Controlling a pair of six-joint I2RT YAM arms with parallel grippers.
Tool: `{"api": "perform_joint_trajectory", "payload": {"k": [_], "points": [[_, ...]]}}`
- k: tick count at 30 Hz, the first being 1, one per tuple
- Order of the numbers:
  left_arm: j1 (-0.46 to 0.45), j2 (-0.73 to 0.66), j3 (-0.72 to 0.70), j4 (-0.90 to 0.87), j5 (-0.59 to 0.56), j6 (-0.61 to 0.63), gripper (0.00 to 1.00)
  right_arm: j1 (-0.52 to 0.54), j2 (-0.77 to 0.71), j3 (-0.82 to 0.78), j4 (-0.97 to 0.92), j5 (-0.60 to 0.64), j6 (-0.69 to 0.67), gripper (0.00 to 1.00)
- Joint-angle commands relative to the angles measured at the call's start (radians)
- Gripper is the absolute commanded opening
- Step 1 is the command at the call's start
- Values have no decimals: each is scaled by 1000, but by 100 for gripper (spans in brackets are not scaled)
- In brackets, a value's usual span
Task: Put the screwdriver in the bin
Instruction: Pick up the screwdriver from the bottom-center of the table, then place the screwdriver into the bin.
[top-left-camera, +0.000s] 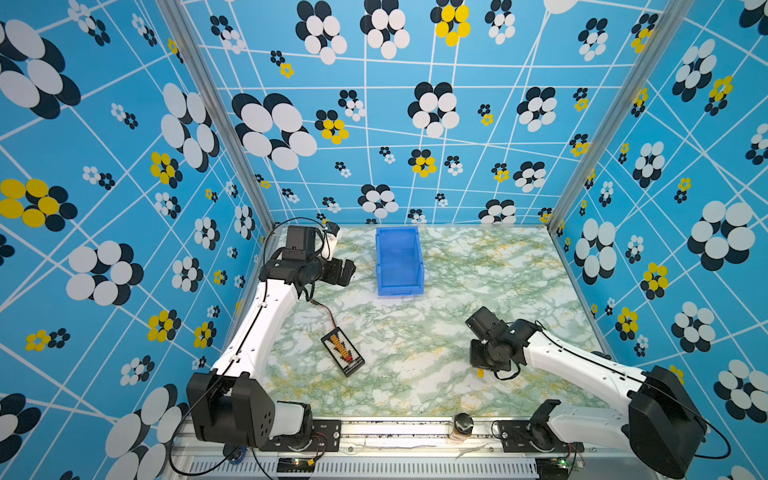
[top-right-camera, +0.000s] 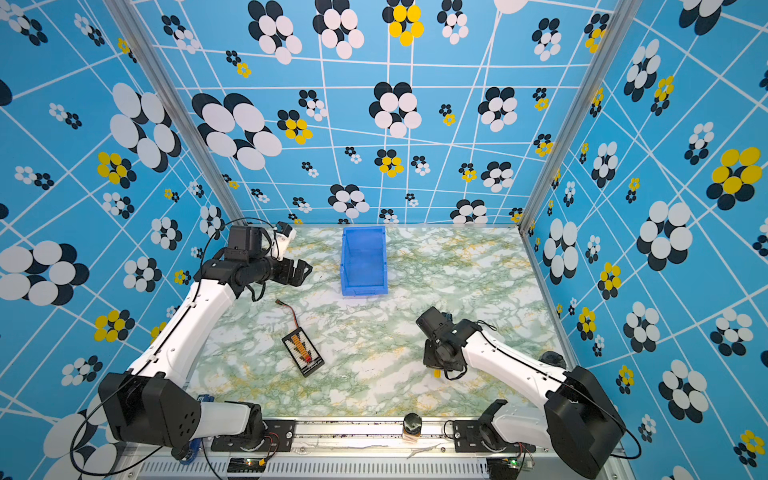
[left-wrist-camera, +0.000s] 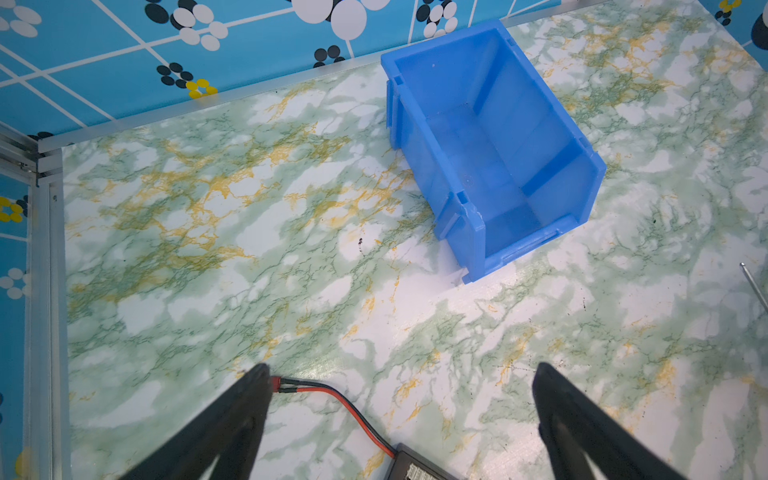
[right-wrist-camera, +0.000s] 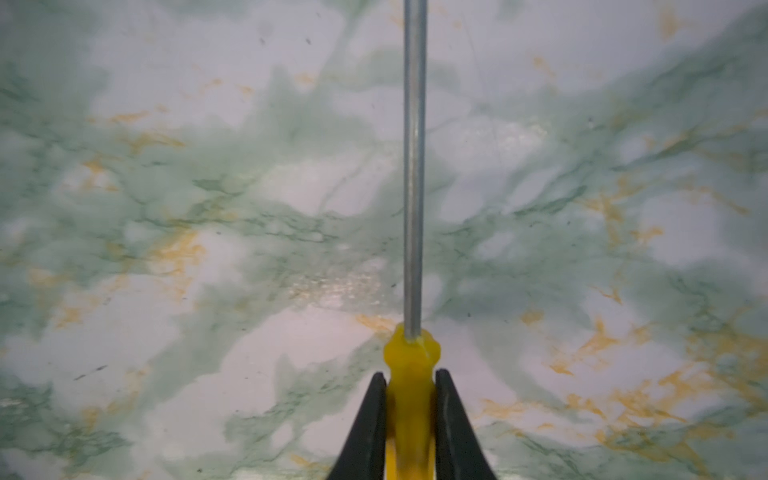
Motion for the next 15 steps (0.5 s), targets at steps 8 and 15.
{"api": "perform_joint_trajectory", "payload": {"k": [8,15], "points": [[-7,1,60,-22,-41,23,99,0,187,428,-56,68,-191,16],[-7,-38,71,-45,-81,32,99,-22,507,833,-44,6,-334,16]]}}
